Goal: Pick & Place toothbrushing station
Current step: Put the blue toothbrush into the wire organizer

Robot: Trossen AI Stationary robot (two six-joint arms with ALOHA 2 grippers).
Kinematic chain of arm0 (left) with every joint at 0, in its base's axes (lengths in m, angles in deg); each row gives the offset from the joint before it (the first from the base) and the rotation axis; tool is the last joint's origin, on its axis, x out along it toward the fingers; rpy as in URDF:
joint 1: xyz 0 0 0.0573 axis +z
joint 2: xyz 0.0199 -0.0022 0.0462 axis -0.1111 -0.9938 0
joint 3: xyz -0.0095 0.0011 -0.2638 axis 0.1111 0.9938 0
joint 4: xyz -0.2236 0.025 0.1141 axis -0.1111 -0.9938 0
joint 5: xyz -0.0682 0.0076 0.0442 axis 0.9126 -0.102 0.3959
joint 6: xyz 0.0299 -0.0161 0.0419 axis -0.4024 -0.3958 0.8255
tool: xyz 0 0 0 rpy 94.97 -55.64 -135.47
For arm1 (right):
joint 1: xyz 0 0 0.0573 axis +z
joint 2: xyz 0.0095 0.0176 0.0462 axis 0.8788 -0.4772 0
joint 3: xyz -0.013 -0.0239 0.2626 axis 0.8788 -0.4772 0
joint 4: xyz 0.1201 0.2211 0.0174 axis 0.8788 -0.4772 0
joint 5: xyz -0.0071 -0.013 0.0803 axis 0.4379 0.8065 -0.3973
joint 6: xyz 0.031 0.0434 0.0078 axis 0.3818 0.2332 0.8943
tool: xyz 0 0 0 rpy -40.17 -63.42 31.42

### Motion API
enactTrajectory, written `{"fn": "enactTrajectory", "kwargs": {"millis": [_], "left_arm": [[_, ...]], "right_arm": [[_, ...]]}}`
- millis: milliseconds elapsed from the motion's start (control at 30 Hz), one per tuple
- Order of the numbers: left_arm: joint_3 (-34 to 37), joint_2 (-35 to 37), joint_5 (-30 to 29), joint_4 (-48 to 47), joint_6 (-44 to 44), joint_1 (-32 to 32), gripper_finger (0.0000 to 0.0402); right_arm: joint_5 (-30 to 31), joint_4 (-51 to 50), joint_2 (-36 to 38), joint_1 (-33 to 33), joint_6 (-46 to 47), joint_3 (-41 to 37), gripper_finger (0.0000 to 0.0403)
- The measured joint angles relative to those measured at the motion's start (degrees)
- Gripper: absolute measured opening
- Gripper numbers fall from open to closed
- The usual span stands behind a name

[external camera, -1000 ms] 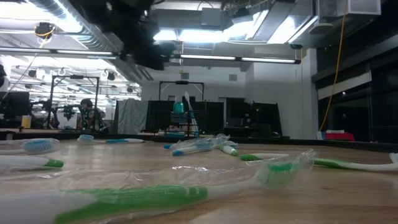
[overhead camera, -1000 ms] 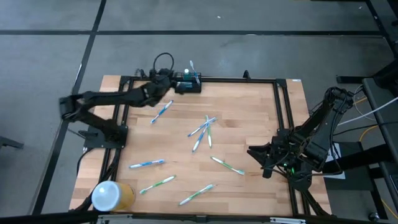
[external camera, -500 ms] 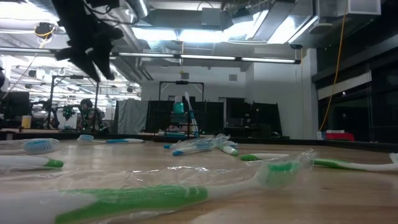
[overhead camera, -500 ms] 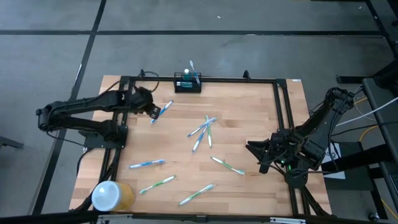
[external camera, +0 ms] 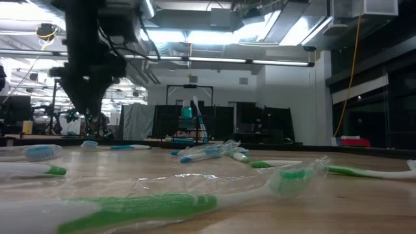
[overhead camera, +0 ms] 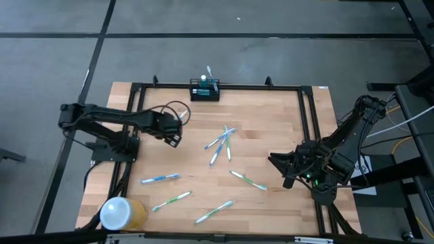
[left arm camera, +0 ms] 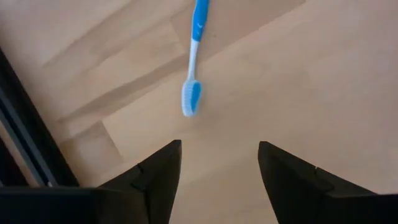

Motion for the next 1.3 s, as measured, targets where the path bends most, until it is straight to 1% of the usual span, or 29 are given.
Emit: {"fn": "enactTrajectory", "kwargs": {"millis": [100, 167, 300, 400, 533, 633, 867, 933, 1000, 1067, 1167, 1300], "left_arm": [[0.0, -4.1, -0.81, 3.18, 2.65, 0.1, 0.0224], [0.0, -6.85, -1.27, 3.67, 3.54, 0.19, 0.0229], [0.0, -10.66, -3.04, 3.91, 3.98, 0.2, 0.023], [0.0, -12.26, -4.12, 5.5, 5.05, 0.2, 0.0228], [0.13, -14.0, -4.71, 5.82, 5.58, 0.76, 0.0228], [1.59, -14.37, -4.73, 5.96, 5.17, 1.46, 0.0227], [7.44, -13.48, -2.82, 11.95, 4.09, 3.66, 0.0225], [8.21, -13.4, -2.37, 13.01, 4.1, 4.08, 0.0218], [8.26, -13.45, -2.44, 13.4, 4.09, 4.27, 0.0199], [8.28, -13.49, -2.14, 13.94, 4.1, 4.58, 0.0167], [8.3, -13.6, -1.79, 15.0, 4.51, 4.68, 0.0107], [8.39, -13.71, -2.98, 16.65, 4.5, 4.7, 0.0027]], "right_arm": [[0.36, 0.78, 0.0, 0.0, -0.08, 0.0, 0.012], [0.36, 1.53, 0.0, 0.0, -0.1, 0.0, 0.012], [0.35, 3.37, 0.0, 0.0, -0.49, 0.0, 0.012], [0.36, 5.88, 0.02, 0.0, -2.65, 0.0, 0.012], [0.36, 8.32, 0.02, 0.0, -4.93, 0.0, 0.012], [0.37, 9.54, 0.02, 0.0, -5.65, 0.0, 0.012], [0.37, 11.38, 0.02, 0.0, -7.07, 0.0, 0.012], [0.37, 11.48, 0.02, 0.0, -7.08, 0.0, 0.012], [0.37, 11.96, 0.04, 0.0, -7.08, 0.0, 0.012], [0.37, 12.27, 0.04, 0.0, -7.1, 0.0, 0.012], [0.8, 12.68, 0.04, 0.0, -7.21, 0.0, 0.012], [1.46, 12.74, 0.04, 0.0, -7.19, 0.0, 0.012]]}}
